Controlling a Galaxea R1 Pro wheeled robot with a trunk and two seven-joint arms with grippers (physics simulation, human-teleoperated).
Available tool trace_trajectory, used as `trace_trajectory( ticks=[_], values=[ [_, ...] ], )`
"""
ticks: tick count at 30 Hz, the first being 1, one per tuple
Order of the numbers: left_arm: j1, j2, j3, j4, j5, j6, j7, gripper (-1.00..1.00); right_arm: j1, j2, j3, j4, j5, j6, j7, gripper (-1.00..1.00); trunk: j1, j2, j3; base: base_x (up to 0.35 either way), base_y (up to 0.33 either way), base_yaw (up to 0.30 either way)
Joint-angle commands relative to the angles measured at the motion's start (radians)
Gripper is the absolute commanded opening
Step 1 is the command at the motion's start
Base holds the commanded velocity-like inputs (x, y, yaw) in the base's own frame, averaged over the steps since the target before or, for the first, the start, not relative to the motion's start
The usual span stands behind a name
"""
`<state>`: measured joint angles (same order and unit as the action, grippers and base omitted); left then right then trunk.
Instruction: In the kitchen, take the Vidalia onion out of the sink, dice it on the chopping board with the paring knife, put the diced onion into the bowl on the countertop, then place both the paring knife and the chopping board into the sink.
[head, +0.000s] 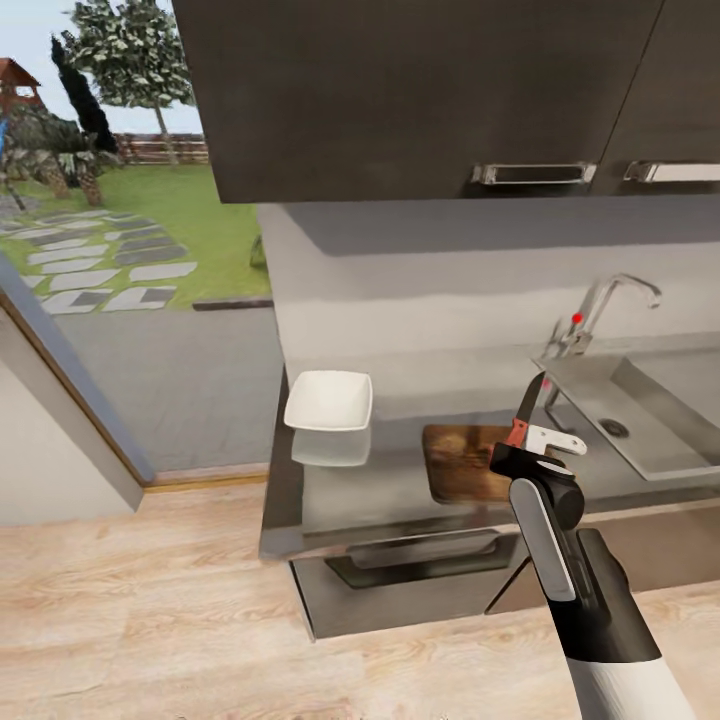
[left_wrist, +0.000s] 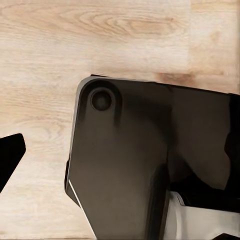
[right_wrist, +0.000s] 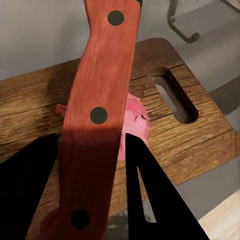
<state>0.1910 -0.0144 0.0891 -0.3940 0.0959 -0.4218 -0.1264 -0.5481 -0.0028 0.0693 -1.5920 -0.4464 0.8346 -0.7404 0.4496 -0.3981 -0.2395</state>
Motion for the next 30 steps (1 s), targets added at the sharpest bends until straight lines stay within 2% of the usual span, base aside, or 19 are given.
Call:
trace_trajectory(
  ticks=[1,16,20,22,26,30],
  values=[
    [0.001,-0.001,0.006,-0.002,0.01,0.002,-0.01,1.0,-0.001,0.0,0.001,-0.001,-0.008,0.003,-0.01,-1.0,0.0,-0.002,-0.003,-0.104,-0.303,0.202],
    [0.001,-0.001,0.006,-0.002,0.01,0.002,-0.011,1.0,-0.001,0.0,0.003,0.0,-0.008,0.003,-0.01,-1.0,0.0,-0.002,-0.014,-0.105,-0.303,0.201],
    [0.001,-0.001,0.006,-0.002,0.01,0.002,-0.01,1.0,-0.001,-0.003,0.002,0.0,-0.003,0.004,-0.011,-1.0,0.0,-0.002,-0.015,-0.105,-0.303,0.068],
    [0.001,-0.001,0.006,-0.002,0.01,0.002,-0.01,1.0,-0.001,-0.015,0.002,0.0,0.004,0.004,-0.011,-1.0,0.0,-0.002,-0.015,-0.077,-0.298,0.02],
    [0.001,-0.001,0.006,-0.002,0.011,0.002,-0.01,1.0,-0.001,-0.089,0.003,0.0,0.012,0.002,-0.01,-1.0,0.0,-0.002,-0.015,-0.022,-0.124,0.006],
    [0.001,-0.001,0.006,0.001,0.011,0.002,-0.01,1.0,-0.001,-0.097,0.004,-0.001,0.012,0.001,-0.01,-1.0,0.0,-0.002,-0.015,-0.002,-0.01,0.0]
  ],
)
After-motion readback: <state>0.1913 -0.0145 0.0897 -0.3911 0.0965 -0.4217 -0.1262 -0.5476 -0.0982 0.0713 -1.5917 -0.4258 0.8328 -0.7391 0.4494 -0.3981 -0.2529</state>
